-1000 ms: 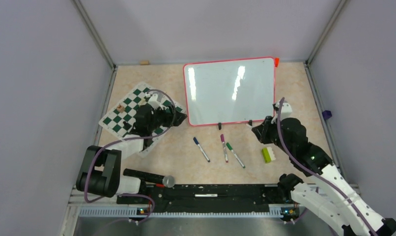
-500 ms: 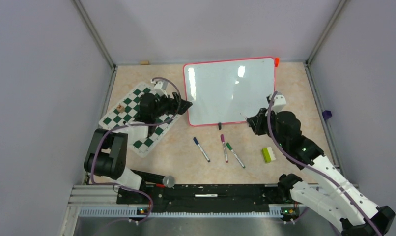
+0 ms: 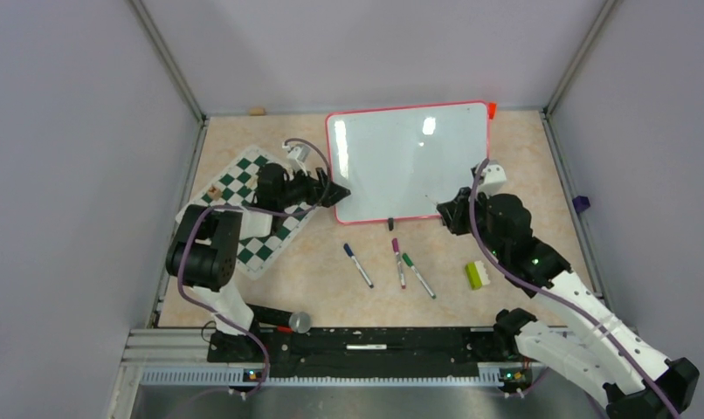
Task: Write a sentence on the whiteboard
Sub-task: Adjust the whiteboard at the center of the board.
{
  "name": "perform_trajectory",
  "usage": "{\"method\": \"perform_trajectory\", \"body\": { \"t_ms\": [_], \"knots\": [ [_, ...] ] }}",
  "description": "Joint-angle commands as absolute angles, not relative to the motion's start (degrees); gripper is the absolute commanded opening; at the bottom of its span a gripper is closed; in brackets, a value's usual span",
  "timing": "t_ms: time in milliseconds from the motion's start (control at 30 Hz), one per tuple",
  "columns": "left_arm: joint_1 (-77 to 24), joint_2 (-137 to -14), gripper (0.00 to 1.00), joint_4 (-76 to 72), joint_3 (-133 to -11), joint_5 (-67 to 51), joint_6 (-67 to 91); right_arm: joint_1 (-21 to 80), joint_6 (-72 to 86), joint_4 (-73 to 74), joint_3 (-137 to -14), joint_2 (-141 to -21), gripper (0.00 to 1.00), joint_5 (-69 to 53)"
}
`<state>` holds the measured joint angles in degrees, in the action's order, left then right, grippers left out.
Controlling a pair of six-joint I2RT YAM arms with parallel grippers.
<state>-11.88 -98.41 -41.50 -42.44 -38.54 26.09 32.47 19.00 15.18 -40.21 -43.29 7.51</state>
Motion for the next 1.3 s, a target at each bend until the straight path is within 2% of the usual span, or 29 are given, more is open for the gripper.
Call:
{"method": "perform_trajectory", "body": {
  "t_ms": [0,500,667,1033,1267],
  "knots": [
    [-10.81,-101.07,0.99,-46.19,-45.76,-45.36,29.21,31.90,18.26,11.95,-42.46,-43.03,0.00,8.18],
    [-10.20,-103.70,0.99,-52.09,-46.44,-53.37,33.54,31.90,21.07,14.38,-41.39,-42.65,0.00,8.20],
    [-10.20,-106.15,0.99,-58.38,-47.31,-57.11,38.78,31.90,21.78,17.98,-42.69,-43.39,0.00,6.77],
    [-8.69,-110.03,0.99,-55.95,-50.97,-59.86,38.77,31.90,22.12,20.41,-43.33,-41.00,0.00,6.94],
    [-7.91,-115.30,0.99,-67.09,-52.58,-65.18,47.65,31.90,21.40,19.96,-44.49,-41.50,0.00,7.00]
  ]
}}
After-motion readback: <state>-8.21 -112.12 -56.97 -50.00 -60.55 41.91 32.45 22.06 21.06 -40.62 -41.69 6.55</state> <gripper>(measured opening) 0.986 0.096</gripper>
